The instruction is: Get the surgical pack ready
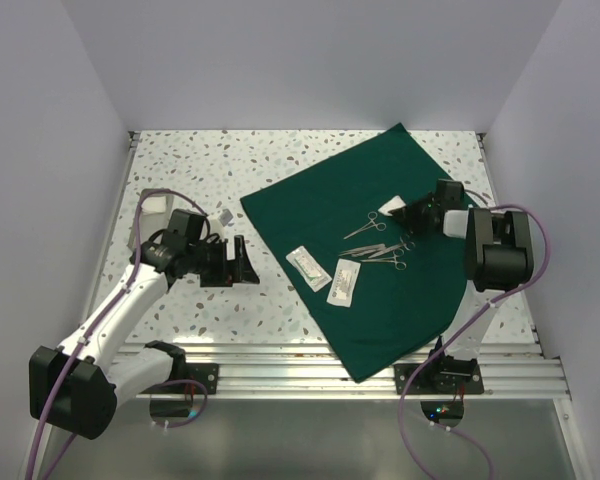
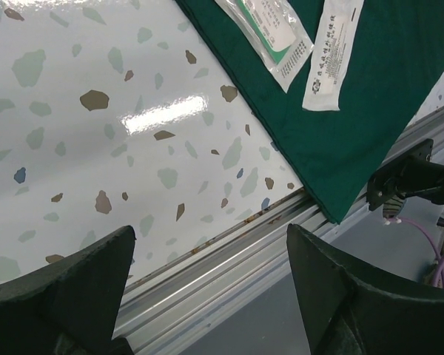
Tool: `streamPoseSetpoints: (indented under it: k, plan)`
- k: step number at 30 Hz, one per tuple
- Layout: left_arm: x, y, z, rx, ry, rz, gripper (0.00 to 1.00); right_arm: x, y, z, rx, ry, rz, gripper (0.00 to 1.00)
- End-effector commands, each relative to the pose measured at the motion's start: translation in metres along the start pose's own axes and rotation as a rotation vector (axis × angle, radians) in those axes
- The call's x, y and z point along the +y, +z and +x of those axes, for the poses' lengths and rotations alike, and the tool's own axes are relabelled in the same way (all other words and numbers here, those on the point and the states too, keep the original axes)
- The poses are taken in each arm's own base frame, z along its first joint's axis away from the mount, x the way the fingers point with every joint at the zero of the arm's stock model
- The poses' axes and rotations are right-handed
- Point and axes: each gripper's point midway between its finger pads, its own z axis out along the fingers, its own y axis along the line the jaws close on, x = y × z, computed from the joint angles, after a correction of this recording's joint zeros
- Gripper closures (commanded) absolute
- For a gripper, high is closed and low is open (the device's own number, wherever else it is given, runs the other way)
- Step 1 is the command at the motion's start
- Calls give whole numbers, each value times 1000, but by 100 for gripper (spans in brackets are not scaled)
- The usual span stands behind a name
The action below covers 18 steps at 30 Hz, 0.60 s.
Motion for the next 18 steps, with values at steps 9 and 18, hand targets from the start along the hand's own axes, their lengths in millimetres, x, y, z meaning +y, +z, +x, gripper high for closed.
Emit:
streamPoseSetpoints:
  k: [9,18]
  plan:
    - [-58,-26,-50,-170,39,191,9,107,-68,61,154,-397,-81,100]
    - [-148,-88,-61,-322,74,690,3,150,-176,246,532,-674,-383,100]
